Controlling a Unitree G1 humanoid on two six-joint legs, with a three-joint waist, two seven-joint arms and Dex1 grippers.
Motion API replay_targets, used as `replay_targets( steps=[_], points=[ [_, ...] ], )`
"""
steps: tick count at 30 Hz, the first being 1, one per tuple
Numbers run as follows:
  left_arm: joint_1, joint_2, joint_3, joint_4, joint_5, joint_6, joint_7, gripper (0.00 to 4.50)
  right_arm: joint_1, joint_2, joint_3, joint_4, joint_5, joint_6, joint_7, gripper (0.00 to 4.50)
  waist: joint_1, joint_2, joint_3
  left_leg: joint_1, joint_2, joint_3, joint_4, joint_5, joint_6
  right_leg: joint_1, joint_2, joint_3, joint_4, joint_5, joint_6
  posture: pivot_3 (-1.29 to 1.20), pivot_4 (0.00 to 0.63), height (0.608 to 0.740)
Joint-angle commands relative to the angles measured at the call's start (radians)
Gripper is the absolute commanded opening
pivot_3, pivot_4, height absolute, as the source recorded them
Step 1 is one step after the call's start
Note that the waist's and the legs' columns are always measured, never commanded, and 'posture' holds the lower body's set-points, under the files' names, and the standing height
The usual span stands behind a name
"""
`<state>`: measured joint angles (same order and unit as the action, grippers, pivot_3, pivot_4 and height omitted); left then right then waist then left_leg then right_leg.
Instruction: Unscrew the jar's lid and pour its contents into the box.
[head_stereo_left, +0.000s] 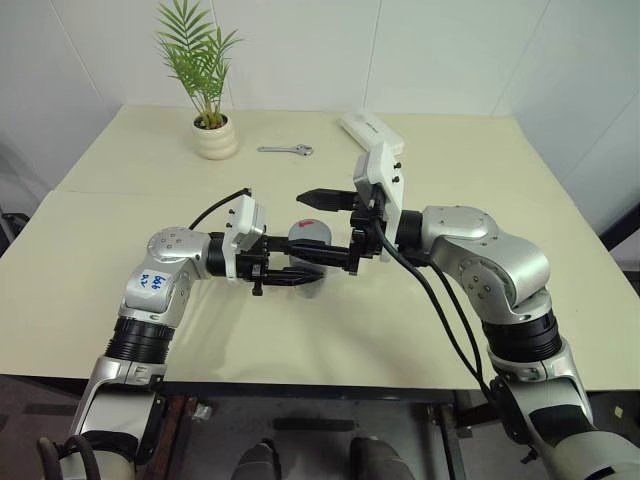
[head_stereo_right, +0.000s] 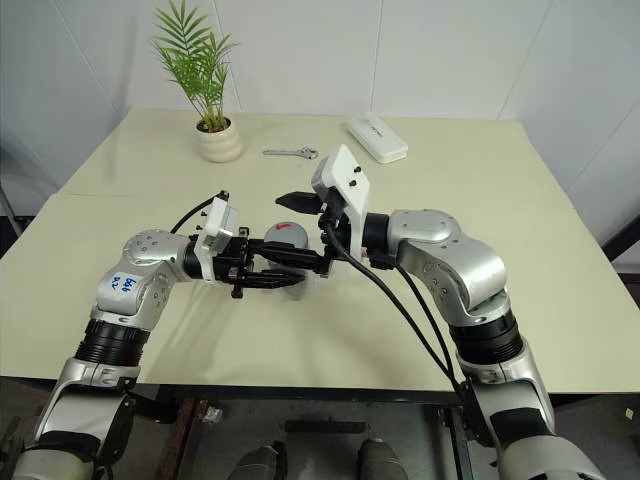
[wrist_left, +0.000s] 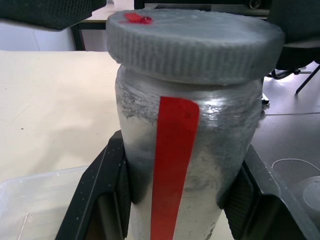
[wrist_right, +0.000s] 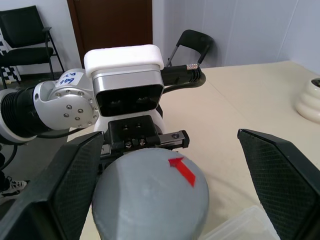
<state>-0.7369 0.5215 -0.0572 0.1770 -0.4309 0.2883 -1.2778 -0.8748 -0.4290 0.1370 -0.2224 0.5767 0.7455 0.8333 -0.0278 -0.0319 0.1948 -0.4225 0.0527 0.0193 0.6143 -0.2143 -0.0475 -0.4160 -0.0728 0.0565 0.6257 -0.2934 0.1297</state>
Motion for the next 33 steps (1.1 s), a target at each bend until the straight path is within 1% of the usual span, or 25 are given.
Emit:
replay_targets(
  steps=[1, 6, 19, 25, 28, 33],
  points=[
    [-0.020, 0.002, 0.010, -0.016, -0.007, -0.010, -0.008, 1.94, 0.007, -0.039, -0.065, 0.000, 0.015, -0.016, 0.022, 4.49, 0.000, 0.000, 0.000, 0.000, 0.000, 0.000, 0.000, 0.000, 0.000, 0.000, 0.000, 0.000, 0.000, 0.000, 0.000, 0.00, 0.150, 0.740],
    [-0.019, 0.002, 0.010, -0.017, -0.007, -0.010, -0.007, 1.94, 0.016, -0.059, -0.068, 0.011, 0.007, -0.021, 0.043, 4.49, -0.003, 0.000, 0.000, 0.000, 0.000, 0.000, 0.000, 0.000, 0.000, 0.000, 0.000, 0.000, 0.000, 0.000, 0.000, 0.00, 0.150, 0.740],
    [-0.015, 0.004, 0.013, -0.021, -0.005, -0.007, -0.004, 1.94, 0.008, -0.058, -0.096, 0.080, 0.002, -0.037, 0.052, 4.49, -0.001, 0.000, 0.000, 0.000, 0.000, 0.000, 0.000, 0.000, 0.000, 0.000, 0.000, 0.000, 0.000, 0.000, 0.000, 0.00, 0.150, 0.740],
    [-0.014, 0.005, 0.013, -0.022, -0.006, -0.006, -0.006, 1.94, -0.012, -0.037, -0.154, 0.033, 0.141, 0.049, 0.073, 4.49, -0.001, 0.000, 0.000, 0.000, 0.000, 0.000, 0.000, 0.000, 0.000, 0.000, 0.000, 0.000, 0.000, 0.000, 0.000, 0.00, 0.150, 0.740],
    [-0.016, 0.006, 0.013, -0.019, -0.006, -0.005, -0.009, 1.94, -0.022, -0.026, -0.140, 0.013, 0.161, 0.068, 0.062, 4.49, -0.002, 0.000, 0.000, 0.000, 0.000, 0.000, 0.000, 0.000, 0.000, 0.000, 0.000, 0.000, 0.000, 0.000, 0.000, 0.00, 0.150, 0.740],
    [-0.021, -0.001, 0.010, -0.012, -0.004, -0.008, -0.009, 1.94, -0.028, -0.016, -0.058, -0.001, 0.093, 0.037, 0.048, 4.49, -0.001, 0.000, 0.000, 0.000, 0.000, 0.000, 0.000, 0.000, 0.000, 0.000, 0.000, 0.000, 0.000, 0.000, 0.000, 0.00, 0.150, 0.740]
  ],
)
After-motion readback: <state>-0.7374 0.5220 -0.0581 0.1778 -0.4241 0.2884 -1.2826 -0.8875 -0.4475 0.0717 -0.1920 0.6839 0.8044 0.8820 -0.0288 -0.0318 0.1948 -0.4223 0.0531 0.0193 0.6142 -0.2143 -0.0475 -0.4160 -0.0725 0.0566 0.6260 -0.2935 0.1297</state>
